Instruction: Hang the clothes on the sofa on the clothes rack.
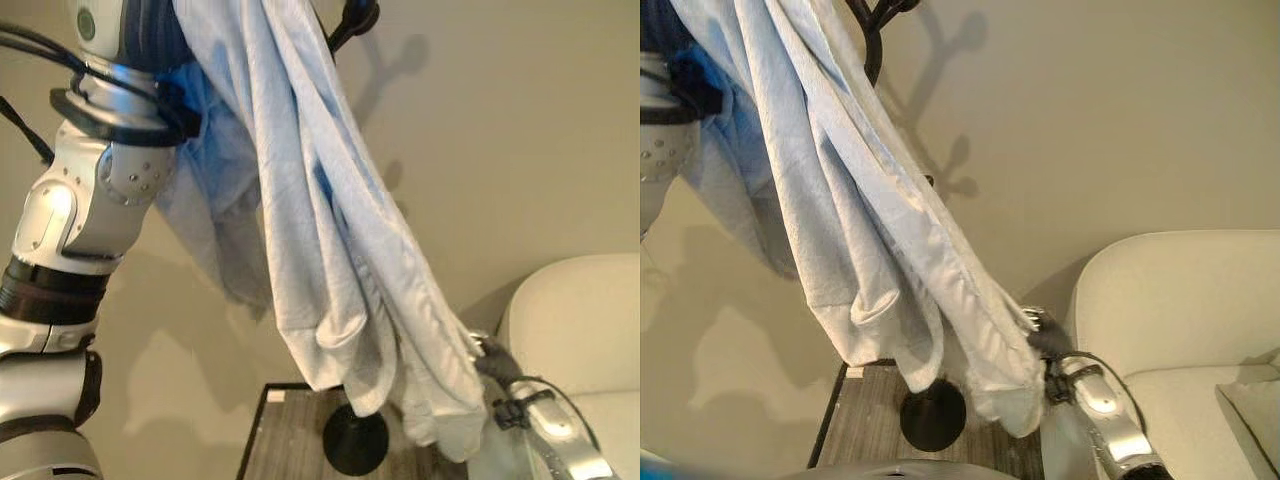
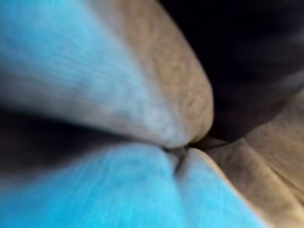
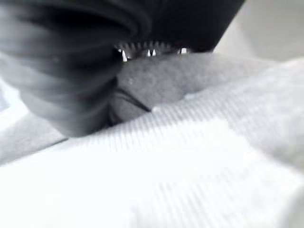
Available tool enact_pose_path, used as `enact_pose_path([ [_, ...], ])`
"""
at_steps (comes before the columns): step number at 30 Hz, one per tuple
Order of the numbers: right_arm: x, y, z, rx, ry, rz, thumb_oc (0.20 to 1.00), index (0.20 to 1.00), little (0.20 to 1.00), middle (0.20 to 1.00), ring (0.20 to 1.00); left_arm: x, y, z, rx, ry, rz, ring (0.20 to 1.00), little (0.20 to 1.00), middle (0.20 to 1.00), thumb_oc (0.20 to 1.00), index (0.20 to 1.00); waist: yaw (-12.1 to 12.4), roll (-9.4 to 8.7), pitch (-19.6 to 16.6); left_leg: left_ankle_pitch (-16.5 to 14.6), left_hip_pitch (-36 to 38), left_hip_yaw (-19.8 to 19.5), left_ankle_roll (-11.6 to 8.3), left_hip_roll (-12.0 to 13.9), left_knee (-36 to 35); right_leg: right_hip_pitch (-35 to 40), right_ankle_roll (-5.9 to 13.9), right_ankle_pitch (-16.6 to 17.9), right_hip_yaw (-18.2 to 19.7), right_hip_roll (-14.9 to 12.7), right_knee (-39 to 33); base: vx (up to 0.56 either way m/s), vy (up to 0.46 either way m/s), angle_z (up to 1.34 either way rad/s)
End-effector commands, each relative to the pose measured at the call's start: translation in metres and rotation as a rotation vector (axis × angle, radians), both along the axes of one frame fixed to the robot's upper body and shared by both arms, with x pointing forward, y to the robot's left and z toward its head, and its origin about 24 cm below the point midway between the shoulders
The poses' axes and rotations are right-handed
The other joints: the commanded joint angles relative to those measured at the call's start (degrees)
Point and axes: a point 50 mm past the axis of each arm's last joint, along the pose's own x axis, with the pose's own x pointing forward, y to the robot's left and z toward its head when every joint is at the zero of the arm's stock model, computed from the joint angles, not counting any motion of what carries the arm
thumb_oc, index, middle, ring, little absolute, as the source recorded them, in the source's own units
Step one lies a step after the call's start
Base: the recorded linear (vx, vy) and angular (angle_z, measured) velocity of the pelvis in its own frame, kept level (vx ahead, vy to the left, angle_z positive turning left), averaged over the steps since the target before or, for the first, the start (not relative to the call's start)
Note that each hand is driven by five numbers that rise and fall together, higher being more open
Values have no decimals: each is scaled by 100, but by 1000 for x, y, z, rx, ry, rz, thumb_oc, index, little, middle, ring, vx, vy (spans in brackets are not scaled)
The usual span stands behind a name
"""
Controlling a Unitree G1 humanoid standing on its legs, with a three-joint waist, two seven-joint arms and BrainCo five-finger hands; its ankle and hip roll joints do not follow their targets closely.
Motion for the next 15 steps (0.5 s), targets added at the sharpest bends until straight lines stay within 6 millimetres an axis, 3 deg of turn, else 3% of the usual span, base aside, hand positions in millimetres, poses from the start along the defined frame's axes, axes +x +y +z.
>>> enact_pose_path([
  [1,17,-4,32,-11,-239,-129,200,200,200,200,200,-23,20,24,20,-114,87,200,200,200,200,200,-144,-242,-11,74,297,325,-312,503,340,-155,338,567,187,-223,-423,0,0,0],
  [10,22,-25,76,-247,-464,-285,200,200,200,200,200,-32,29,8,19,-85,79,200,200,200,200,200,-242,-181,-45,19,362,310,-257,462,306,-158,359,608,284,-242,-445,0,1,0],
  [12,23,-35,105,-399,-605,-366,200,200,200,200,200,-35,27,3,34,-91,72,200,200,200,200,200,-266,-164,-56,-14,385,291,-238,441,288,-146,378,606,322,-248,-434,0,0,0],
  [15,24,-41,120,-481,-677,-418,200,200,200,200,200,-37,25,2,36,-103,61,200,200,200,200,200,-278,-143,-61,-19,391,302,-219,430,275,-139,373,604,308,-257,-434,0,0,0],
])
